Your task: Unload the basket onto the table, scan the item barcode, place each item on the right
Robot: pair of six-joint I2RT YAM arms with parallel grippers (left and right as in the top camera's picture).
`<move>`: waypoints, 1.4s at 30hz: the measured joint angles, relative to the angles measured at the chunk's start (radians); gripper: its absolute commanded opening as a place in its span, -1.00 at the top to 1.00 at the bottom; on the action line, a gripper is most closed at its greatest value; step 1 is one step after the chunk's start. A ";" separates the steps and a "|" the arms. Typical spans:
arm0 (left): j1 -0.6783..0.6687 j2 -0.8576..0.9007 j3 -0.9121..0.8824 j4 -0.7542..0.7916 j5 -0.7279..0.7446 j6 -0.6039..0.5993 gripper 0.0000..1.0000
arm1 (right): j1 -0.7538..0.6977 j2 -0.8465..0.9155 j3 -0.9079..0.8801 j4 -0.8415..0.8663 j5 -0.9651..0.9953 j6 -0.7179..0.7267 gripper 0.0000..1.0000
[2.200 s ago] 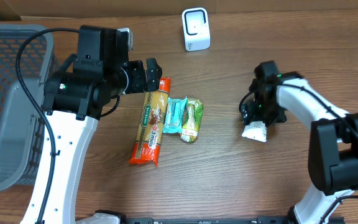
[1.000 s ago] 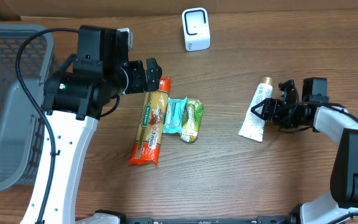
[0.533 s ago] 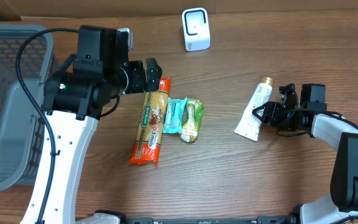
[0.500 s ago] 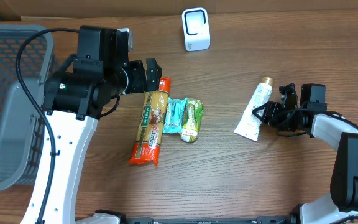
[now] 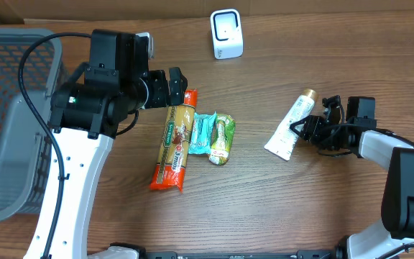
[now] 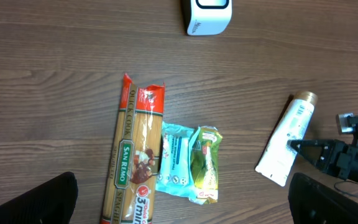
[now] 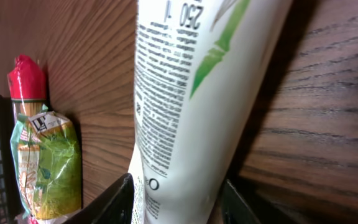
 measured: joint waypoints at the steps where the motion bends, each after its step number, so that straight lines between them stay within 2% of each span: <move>1: 0.000 0.000 0.000 0.001 0.000 0.000 -0.99 | 0.000 0.001 0.000 0.000 0.001 0.001 0.26; 4: 0.000 0.000 0.000 0.001 0.000 0.000 -0.99 | 0.000 0.008 0.000 0.000 0.006 0.003 0.59; 9: 0.000 0.000 0.000 0.000 0.000 0.000 -0.99 | -0.002 0.012 0.001 0.000 -0.020 0.019 0.93; 14: 0.000 0.000 0.000 0.000 0.000 0.000 -0.99 | -0.002 0.011 0.018 -0.049 -0.048 0.037 0.93; 17: 0.000 0.000 0.000 0.000 0.000 0.000 -0.99 | -0.001 0.012 0.050 -0.174 -0.061 0.031 0.93; 26: 0.000 0.000 0.000 0.000 0.000 0.000 -0.99 | 0.061 0.013 0.296 -0.769 0.046 -0.119 0.92; 29: 0.000 0.000 0.000 0.000 0.000 0.000 -0.99 | 0.106 0.008 0.391 -0.893 0.056 -0.195 0.92; 37: 0.000 0.000 0.000 0.000 0.000 0.000 -0.99 | 0.209 -0.147 0.627 -0.997 -0.036 -0.388 0.93; 42: 0.000 0.000 0.000 0.000 0.000 0.000 -0.99 | 0.251 -0.262 0.681 -0.999 -0.103 -0.434 0.93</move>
